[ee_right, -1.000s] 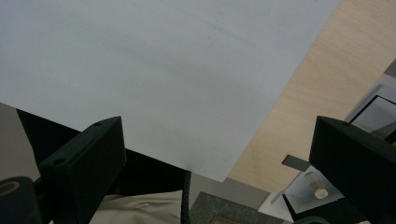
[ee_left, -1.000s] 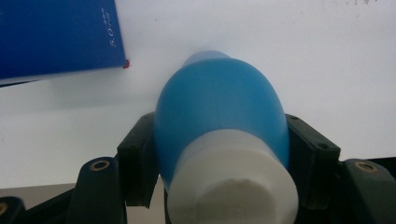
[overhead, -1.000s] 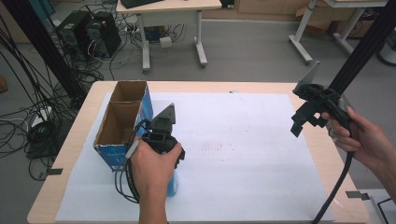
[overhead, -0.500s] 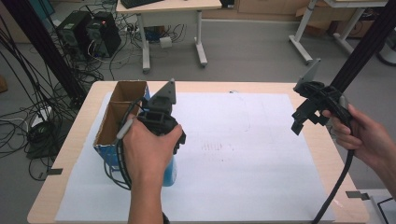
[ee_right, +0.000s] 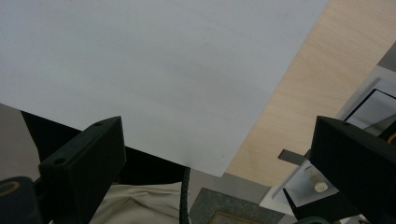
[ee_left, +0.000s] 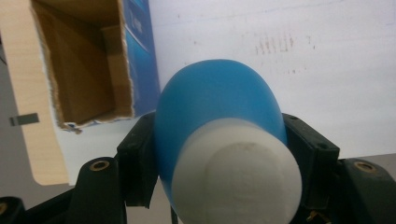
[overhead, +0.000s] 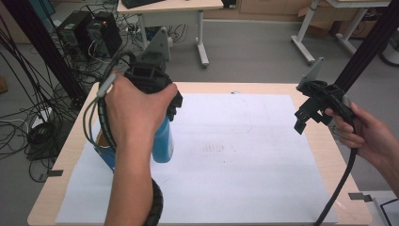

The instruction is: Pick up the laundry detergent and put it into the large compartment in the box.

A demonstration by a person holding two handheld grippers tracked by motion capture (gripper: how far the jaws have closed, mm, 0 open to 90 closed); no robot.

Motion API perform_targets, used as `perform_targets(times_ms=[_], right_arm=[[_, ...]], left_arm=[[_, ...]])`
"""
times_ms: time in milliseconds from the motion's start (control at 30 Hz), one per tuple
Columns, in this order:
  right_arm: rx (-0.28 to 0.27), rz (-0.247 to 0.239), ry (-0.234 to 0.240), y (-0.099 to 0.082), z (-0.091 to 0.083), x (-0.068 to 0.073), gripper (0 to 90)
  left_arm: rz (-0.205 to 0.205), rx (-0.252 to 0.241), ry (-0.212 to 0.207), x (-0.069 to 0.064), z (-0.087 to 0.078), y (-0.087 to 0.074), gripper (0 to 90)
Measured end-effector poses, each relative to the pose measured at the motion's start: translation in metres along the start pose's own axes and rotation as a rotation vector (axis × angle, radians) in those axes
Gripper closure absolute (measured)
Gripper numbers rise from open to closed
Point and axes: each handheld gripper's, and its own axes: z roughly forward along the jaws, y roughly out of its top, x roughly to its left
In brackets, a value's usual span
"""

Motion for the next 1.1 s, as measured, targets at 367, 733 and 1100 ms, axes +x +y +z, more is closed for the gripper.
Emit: perform_targets(times_ms=[367,733,1100], right_arm=[[-0.012,0.007,-0.002,-0.006,-0.011,-0.002,3.7],[-0.019,0.015,-0.017,-0.004,-0.016,0.004,3.7],[-0.024,0.016,-0.022,-0.001,-0.019,0.004,3.6]], left_arm=[[-0.04,-0.055,0.016,0.026,-0.039,0.015,36.8],[-0.081,-0.08,0.042,0.056,-0.061,0.027,36.8],[-0.095,-0.071,0.062,0.084,-0.05,0.041,36.9]])
